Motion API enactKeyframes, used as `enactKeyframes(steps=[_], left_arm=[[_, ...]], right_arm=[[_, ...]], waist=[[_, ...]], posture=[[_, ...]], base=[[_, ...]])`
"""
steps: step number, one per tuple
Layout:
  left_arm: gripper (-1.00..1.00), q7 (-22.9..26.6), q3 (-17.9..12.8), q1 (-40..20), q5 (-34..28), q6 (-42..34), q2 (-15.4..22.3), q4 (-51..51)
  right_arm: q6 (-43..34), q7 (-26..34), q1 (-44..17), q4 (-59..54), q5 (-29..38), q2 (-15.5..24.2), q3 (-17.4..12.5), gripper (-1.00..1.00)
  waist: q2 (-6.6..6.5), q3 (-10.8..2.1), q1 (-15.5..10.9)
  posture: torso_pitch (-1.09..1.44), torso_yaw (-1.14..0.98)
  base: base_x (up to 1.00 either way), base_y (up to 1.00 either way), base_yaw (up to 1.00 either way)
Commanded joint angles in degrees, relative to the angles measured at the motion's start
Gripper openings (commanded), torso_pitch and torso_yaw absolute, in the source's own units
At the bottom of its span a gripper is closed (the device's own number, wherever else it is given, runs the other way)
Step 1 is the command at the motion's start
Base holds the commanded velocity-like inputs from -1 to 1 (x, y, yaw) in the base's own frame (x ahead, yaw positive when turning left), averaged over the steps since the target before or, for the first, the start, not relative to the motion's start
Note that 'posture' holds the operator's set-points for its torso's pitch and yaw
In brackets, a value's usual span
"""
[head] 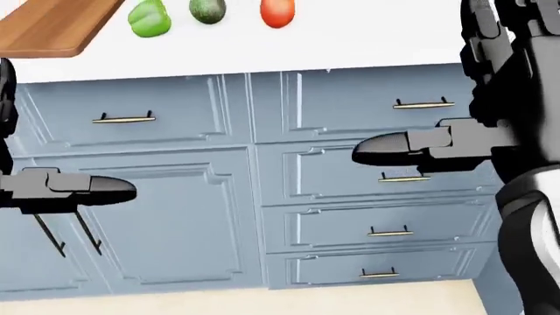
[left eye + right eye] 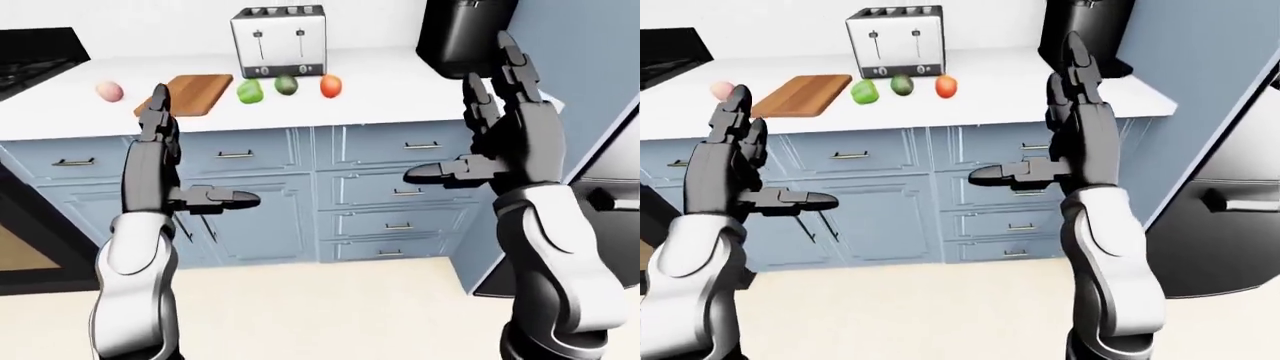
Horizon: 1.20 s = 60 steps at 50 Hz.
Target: Place the avocado, onion, tomato and bell pepper on the cutting board.
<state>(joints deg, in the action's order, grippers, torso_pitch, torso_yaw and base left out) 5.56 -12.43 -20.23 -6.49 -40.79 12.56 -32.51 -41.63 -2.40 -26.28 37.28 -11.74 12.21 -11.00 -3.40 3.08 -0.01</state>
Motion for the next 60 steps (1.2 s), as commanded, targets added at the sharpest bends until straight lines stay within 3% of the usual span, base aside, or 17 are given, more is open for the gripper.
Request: enactKeyframes(steps=[1,11,13,15,17,23,29,30,32,40,43,47,50,51,56,59,60], left_arm=[[1.00,0.1,-0.1,-2.3,0.1,0.7,0.8,-3.1],[1.00,0.6,-1.8,-2.3,0.6,-2.3,2.4,-6.2],[1.00,0.6,-2.5,-2.0,0.9,-2.4,2.5,-6.6],[1.00,0.6,-2.6,-1.9,0.9,-2.7,2.7,-6.9],[1.00,0.4,-2.6,-2.0,0.9,-2.8,2.7,-7.0],[1.00,0.2,-2.1,-1.6,0.4,-2.7,2.5,-7.4],[1.00,0.5,-2.4,-1.8,0.0,-3.3,2.7,-7.9],[1.00,0.6,-2.5,-1.7,0.0,-3.3,2.7,-8.1],[1.00,0.7,-2.7,-1.9,-0.1,-3.8,2.9,-8.5],[1.00,0.7,-2.7,-1.6,-0.3,-3.7,2.8,-8.8],[1.00,0.9,-3.0,-1.8,-0.4,-4.2,3.1,-9.2],[1.00,0.8,-2.9,-1.6,-0.7,-3.9,2.9,-9.1],[1.00,0.9,-2.9,-1.5,-0.8,-3.9,2.9,-9.2],[1.00,0.9,-3.0,-1.4,-0.8,-3.7,2.9,-9.1],[1.00,0.9,-2.9,-1.0,-0.9,-3.4,2.7,-9.0],[1.00,1.0,-2.7,-1.1,-1.0,-3.4,2.7,-8.9],[1.00,1.0,-2.6,-1.1,-1.1,-3.3,2.7,-8.9]], right_arm=[[1.0,-0.9,-1.8,2.0,-0.5,0.6,-0.9,1.00],[-1.7,-1.5,-2.7,4.9,-1.9,1.5,-1.2,1.00],[-2.3,-1.3,-2.7,5.5,-2.0,1.7,-1.0,1.00],[-2.2,-1.1,-2.9,5.6,-1.7,1.7,-0.7,1.00],[-2.4,-1.2,-3.3,5.6,-1.6,1.6,-0.6,1.00],[-1.9,-1.3,-3.5,5.2,-1.7,1.1,-0.6,1.00],[-2.3,-2.2,-4.1,5.5,-2.6,1.2,-0.9,1.00],[-2.4,-2.3,-4.2,5.7,-3.9,0.6,-1.1,1.00],[-1.9,-2.4,-4.3,5.4,-3.2,1.2,-0.4,1.00],[-2.0,-1.1,-4.2,6.3,-1.7,1.5,-0.2,1.00],[-2.3,-1.3,-4.4,6.6,-2.2,1.5,-0.8,1.00],[-1.9,-1.3,-4.8,7.7,-3.1,1.4,-0.8,1.00],[-1.1,-1.2,-4.5,7.5,-2.2,2.1,-0.5,1.00],[-0.8,-1.0,-4.4,7.5,-2.1,2.0,-0.2,1.00],[-0.5,0.7,-3.5,7.4,0.2,1.9,0.4,1.00],[0.0,0.9,-3.6,7.3,0.3,1.4,0.1,1.00],[0.0,0.9,-3.6,7.4,-0.2,1.1,-0.2,1.00]], waist=[[0.18,-1.03,0.2],[5.27,-2.35,-1.1],[6.44,-0.14,-1.2],[6.33,-1.94,-0.7],[6.66,-1.83,-0.8],[4.53,-1.55,-2.2],[-1.83,-2.97,-2.9],[0.33,-3.43,-3.1],[-1.49,-2.40,-3.4],[1.01,-1.86,-1.5],[6.21,-2.60,-0.7],[4.59,-2.12,-0.3],[-1.96,-1.53,0.2],[0.17,-0.22,0.6],[1.20,-1.96,-0.5],[7.50,0.57,-1.7],[10.38,-0.27,-1.6]], posture=[[0.00,0.00],[0.00,0.00],[0.00,0.00],[0.00,0.00],[0.00,0.00],[0.00,0.00],[0.00,0.00],[0.00,0.00],[0.00,0.00],[0.00,0.00],[0.00,0.00],[0.00,0.00],[0.00,0.00],[0.00,0.00],[0.00,0.00],[0.00,0.00],[0.00,0.00]], base=[[0.50,0.27,0.00],[0.46,0.26,0.00],[0.22,0.26,0.00],[0.10,0.40,0.00],[0.07,0.48,0.00],[0.01,0.67,0.00],[0.00,0.80,0.00],[0.00,0.80,0.00],[0.00,0.80,0.00],[0.00,0.50,0.00],[0.00,0.73,0.00],[0.00,0.27,0.00],[0.00,0.00,0.00],[0.00,0.00,0.00],[0.00,0.06,0.00],[0.03,0.88,0.00],[0.03,0.89,0.00]])
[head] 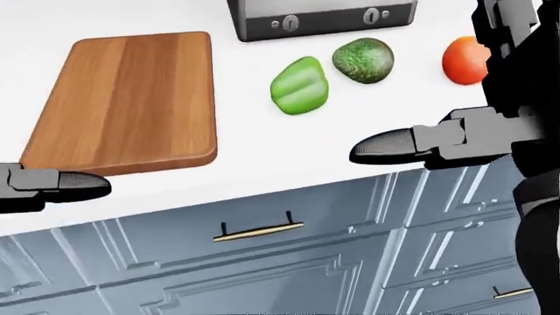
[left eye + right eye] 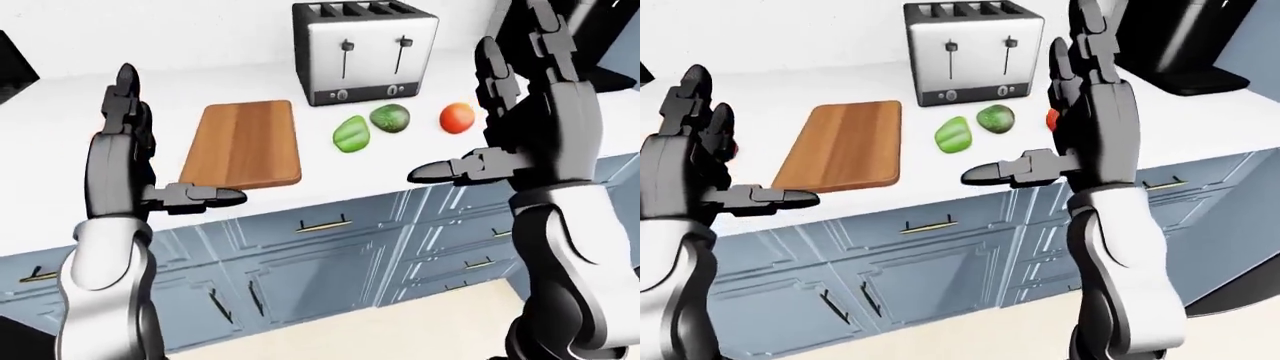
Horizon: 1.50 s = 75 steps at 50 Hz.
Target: Place the avocado, onion, tomato and bell pepper on the cutting board.
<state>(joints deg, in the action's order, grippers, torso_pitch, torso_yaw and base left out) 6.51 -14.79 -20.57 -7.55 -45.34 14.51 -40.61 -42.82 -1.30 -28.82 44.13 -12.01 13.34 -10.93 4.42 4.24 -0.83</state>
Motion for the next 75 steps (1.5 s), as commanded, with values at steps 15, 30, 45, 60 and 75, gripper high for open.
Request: enactKeyframes(steps=[15,30,45,60,75], left_arm=[[1.00,0.3,1.3,-2.6,-1.2,1.0,0.5,0.7],[1.00,1.0,1.5,-1.9,-2.0,1.5,0.0,0.2],[1.00,1.4,1.8,-1.9,-3.0,1.5,-0.2,0.2],[1.00,1.4,2.1,-1.7,-3.5,2.5,-0.5,1.1],[1.00,2.0,1.9,-2.8,-3.7,1.6,0.1,0.9]], right_arm=[[2.1,-0.8,-0.5,0.1,0.2,0.1,-0.7,1.00],[2.2,-0.8,0.3,0.4,0.2,0.0,-0.4,1.00],[2.7,-0.4,1.2,0.9,0.6,-0.3,-0.4,1.00],[3.4,-0.3,1.7,0.5,0.8,-0.7,-0.2,1.00],[3.2,0.6,1.3,0.9,1.7,-0.4,0.2,1.00]], waist=[[-4.95,-2.26,0.7],[-3.96,-2.75,0.6],[-5.53,-2.22,0.5],[-6.10,-1.94,1.2],[-3.95,-3.68,0.2]], posture=[[0.00,0.00],[0.00,0.00],[0.00,0.00],[0.00,0.00],[0.00,0.00]], base=[[0.01,0.19,0.00],[0.09,-0.01,0.00],[0.13,0.00,0.00],[0.20,0.00,0.00],[0.07,0.00,0.04]])
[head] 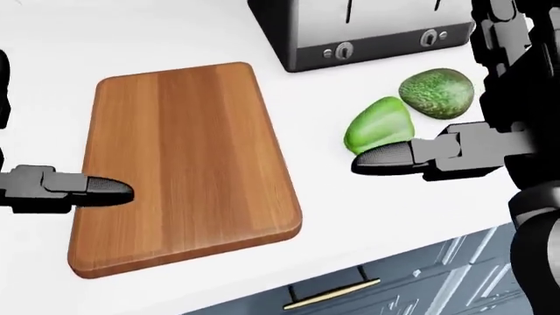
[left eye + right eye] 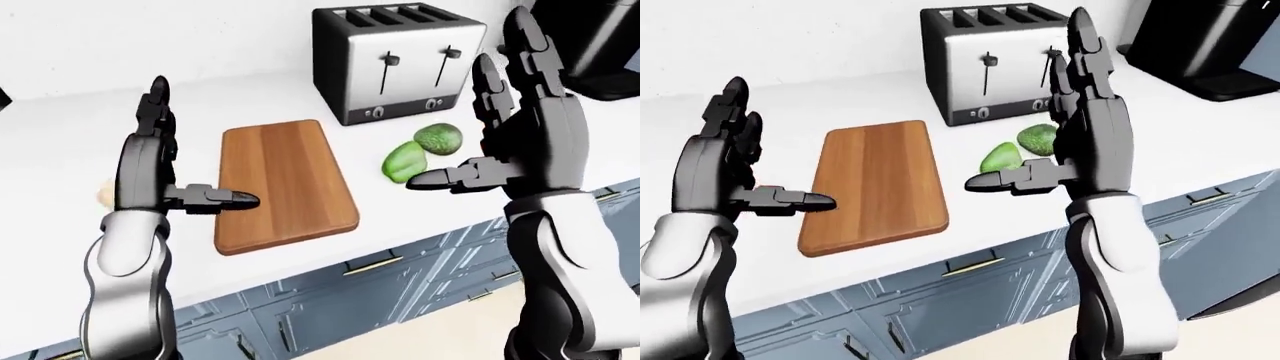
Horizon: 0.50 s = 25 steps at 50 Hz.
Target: Place the avocado, onion, tomato and bell pepper on the cutting board.
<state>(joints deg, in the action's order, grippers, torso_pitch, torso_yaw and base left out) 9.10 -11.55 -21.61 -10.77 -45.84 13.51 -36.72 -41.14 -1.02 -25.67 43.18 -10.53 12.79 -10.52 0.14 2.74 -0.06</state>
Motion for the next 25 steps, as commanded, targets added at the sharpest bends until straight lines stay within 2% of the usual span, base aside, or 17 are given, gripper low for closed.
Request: enactKeyframes(steps=[1,3,5,7,8,9,11,13,15,16,18,20,21,22,23,25], left_arm=[[1.00,-0.6,-1.2,-1.9,-0.5,2.2,1.0,-2.9],[1.00,-0.6,-1.1,-1.8,-0.5,2.4,1.0,-2.7],[1.00,-0.6,-1.1,-1.8,-0.6,2.4,1.0,-2.6],[1.00,-0.6,-1.1,-1.8,-0.7,2.5,1.0,-2.6],[1.00,-0.6,-1.0,-1.6,-0.8,2.6,0.9,-2.7],[1.00,-0.6,-1.0,-1.5,-0.8,2.6,0.8,-2.7],[1.00,-0.5,-1.0,-1.5,-0.9,2.6,0.8,-2.7],[1.00,-0.5,-0.9,-1.6,-1.0,2.5,0.8,-2.8],[1.00,-0.5,-0.8,-1.5,-1.1,2.5,0.7,-2.8],[1.00,-0.5,-0.8,-1.5,-1.2,2.5,0.7,-2.9],[1.00,-0.5,-0.6,-1.5,-1.3,2.6,0.6,-2.7],[1.00,-0.5,-0.6,-1.3,-1.4,2.8,0.4,-2.7],[1.00,-0.5,-0.7,-1.1,-1.4,2.9,0.4,-2.8],[1.00,-0.5,-0.7,-1.1,-1.4,2.9,0.4,-2.8],[1.00,-0.5,-0.7,-1.0,-1.4,3.1,0.3,-2.7],[1.00,-0.5,-0.7,-0.9,-1.4,3.2,0.3,-2.7]], right_arm=[[1.6,0.6,-1.8,2.0,0.4,0.2,-0.2,1.00],[1.7,0.6,-1.7,1.9,0.1,-0.1,-0.5,1.00],[2.2,0.7,-1.5,1.5,0.3,-0.2,-0.5,1.00],[1.9,0.6,-1.4,2.0,0.2,-0.1,-0.6,1.00],[1.9,0.7,-1.2,2.2,0.0,-0.2,-0.7,1.00],[2.1,0.7,-0.8,2.2,0.3,-0.1,-0.7,1.00],[1.9,0.7,-0.7,2.5,0.1,-0.1,-0.9,1.00],[2.3,0.7,-0.6,2.3,0.0,-0.2,-0.9,1.00],[3.0,0.6,-0.2,1.6,1.1,0.0,-0.3,1.00],[2.4,-0.3,-0.7,1.6,-0.3,-1.1,-1.4,1.00],[2.2,-0.6,-0.6,1.7,-0.1,-0.4,-1.2,1.00],[2.8,-0.6,-0.4,1.8,-0.5,-0.3,-1.4,1.00],[3.2,-0.7,-0.1,1.4,0.1,0.0,-1.3,1.00],[3.4,-0.7,0.0,1.3,0.1,-0.1,-1.2,1.00],[3.2,-0.8,-0.1,1.4,0.0,-0.2,-1.2,1.00],[3.0,-0.9,-0.1,1.1,-0.2,-0.4,-1.2,1.00]], waist=[[0.52,-1.94,-0.6],[0.34,-1.68,-0.5],[-0.60,-1.40,-0.4],[-2.43,-1.09,0.0],[-4.06,-1.51,0.0],[-3.93,-1.99,-0.5],[-3.51,-1.59,-0.7],[-2.26,-1.97,-1.2],[-1.35,-1.54,-0.5],[-0.91,-0.73,-0.7],[-0.41,-0.53,-0.9],[0.98,-0.62,-1.3],[2.32,-1.10,-1.5],[2.32,-1.43,-2.1],[1.49,-0.81,-1.6],[1.07,-1.71,-1.4]], posture=[[0.00,0.00],[0.00,0.00],[0.00,0.00],[0.00,0.00],[0.00,0.00],[0.00,0.00],[0.00,0.00],[0.00,0.00],[0.00,0.00],[0.00,0.00],[0.00,0.00],[0.00,0.00],[0.00,0.00],[0.00,0.00],[0.00,0.00],[0.00,0.00]], base=[[0.02,0.00,0.41],[0.07,0.00,0.55],[0.07,0.00,0.59],[0.09,0.00,0.58],[0.08,0.00,0.59],[0.09,0.00,0.59],[0.08,0.00,0.59],[0.08,0.00,0.58],[0.07,0.00,0.36],[0.00,0.00,0.00],[0.00,0.00,0.00],[0.00,0.00,0.00],[0.00,0.00,0.00],[0.00,0.00,0.00],[0.00,0.00,0.00],[0.00,0.00,0.00]])
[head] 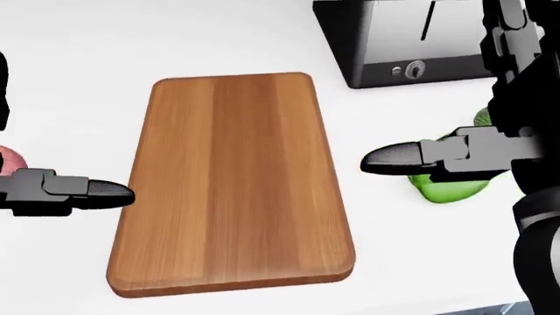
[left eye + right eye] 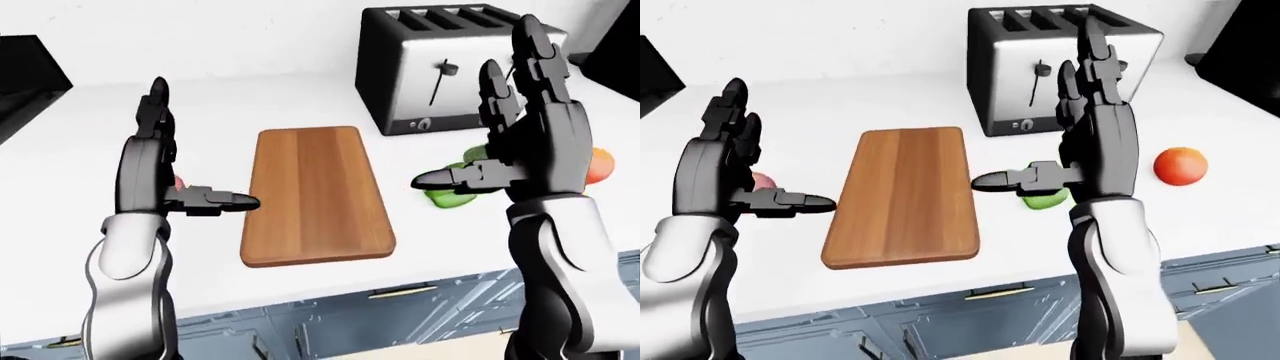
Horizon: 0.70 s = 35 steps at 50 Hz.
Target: Place the avocado, onion, tomato and bell pepper on the cutting board.
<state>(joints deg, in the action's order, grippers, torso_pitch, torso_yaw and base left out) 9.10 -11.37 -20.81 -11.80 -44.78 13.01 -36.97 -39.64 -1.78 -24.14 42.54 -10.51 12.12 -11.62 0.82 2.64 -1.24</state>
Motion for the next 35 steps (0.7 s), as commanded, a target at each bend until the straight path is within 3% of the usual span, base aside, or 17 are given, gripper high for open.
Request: enactKeyframes(steps=[1,6,7,9,11,12,13,21,35], left_arm=[[1.00,-0.6,-0.9,-1.7,-0.4,2.3,0.8,-2.2],[1.00,-0.6,-1.0,-1.4,-0.4,2.5,0.7,-2.3],[1.00,-0.6,-1.1,-1.5,-0.4,2.3,0.8,-2.4],[1.00,-0.6,-1.1,-1.4,-0.4,2.5,0.8,-2.4],[1.00,-0.6,-1.1,-1.2,-0.4,2.5,0.7,-2.5],[1.00,-0.6,-1.1,-1.3,-0.4,2.5,0.8,-2.4],[1.00,-0.5,-1.1,-1.4,-0.5,2.4,0.8,-2.4],[1.00,-0.3,-1.3,-1.7,-0.5,1.9,1.1,-2.6],[1.00,-0.5,-4.0,-2.2,-0.5,-0.2,3.5,-3.2]], right_arm=[[1.6,0.0,-1.5,1.8,-0.2,0.3,-0.1,1.00],[1.2,-0.3,-1.8,2.0,-1.0,0.3,0.0,1.00],[1.2,-0.4,-1.9,2.0,-1.2,0.2,-0.1,1.00],[1.2,-0.3,-1.8,2.1,-1.3,0.4,0.0,1.00],[1.5,-0.3,-1.8,2.0,-1.0,0.4,0.2,1.00],[1.5,-0.3,-1.8,2.0,-1.2,0.3,0.1,1.00],[1.9,-0.3,-1.8,1.9,-1.1,0.3,0.0,1.00],[1.5,-0.3,-2.1,2.2,-1.4,0.6,-0.3,1.00],[0.8,-0.6,-2.6,2.6,-1.2,0.7,-0.1,1.00]], waist=[[0.11,-1.76,-0.1],[-0.72,-2.11,0.5],[-0.72,-2.95,0.5],[-2.33,-1.70,0.6],[-1.48,-2.19,0.5],[-0.74,-1.30,0.2],[0.41,-1.75,0.0],[-0.71,-1.90,1.3],[-0.55,-1.65,1.2]], posture=[[0.00,0.00],[0.00,0.00],[0.00,0.00],[0.00,0.00],[0.00,0.00],[0.00,0.00],[0.00,0.00],[0.00,0.00],[0.00,0.00]], base=[[0.00,0.00,0.00],[0.00,0.00,0.00],[0.00,-0.33,0.00],[0.00,-0.21,0.00],[0.00,-0.11,0.00],[0.00,0.00,0.00],[0.00,0.00,0.00],[0.00,0.00,0.00],[0.00,0.00,0.00]])
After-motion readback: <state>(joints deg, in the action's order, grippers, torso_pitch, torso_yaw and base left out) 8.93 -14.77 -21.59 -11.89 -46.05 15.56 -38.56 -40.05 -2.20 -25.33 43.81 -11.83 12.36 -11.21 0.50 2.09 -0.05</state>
